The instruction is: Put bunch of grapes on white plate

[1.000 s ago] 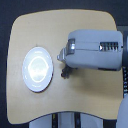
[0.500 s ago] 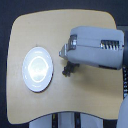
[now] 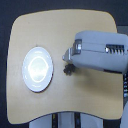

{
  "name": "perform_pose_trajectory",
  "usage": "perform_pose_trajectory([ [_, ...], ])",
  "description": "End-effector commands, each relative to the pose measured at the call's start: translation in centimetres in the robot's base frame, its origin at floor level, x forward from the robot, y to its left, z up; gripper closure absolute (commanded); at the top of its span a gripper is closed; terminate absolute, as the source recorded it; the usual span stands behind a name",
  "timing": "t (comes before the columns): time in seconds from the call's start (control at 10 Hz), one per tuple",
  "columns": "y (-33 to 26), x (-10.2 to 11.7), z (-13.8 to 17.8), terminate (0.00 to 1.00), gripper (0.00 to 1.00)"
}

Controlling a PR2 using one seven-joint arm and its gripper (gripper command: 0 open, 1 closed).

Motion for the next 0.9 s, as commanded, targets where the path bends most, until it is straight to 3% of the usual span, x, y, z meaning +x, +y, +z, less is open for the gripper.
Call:
perform_pose_trajectory([
  [0.0, -3.6, 0.2, -1.5, 0.0, 0.0],
  [0.5, -2.6, 0.4, -2.2, 0.0, 0.0],
  [0.6, -2.4, 0.6, -2.1, 0.0, 1.0],
  [0.8, -2.1, 0.4, -1.9, 0.0, 1.0],
])
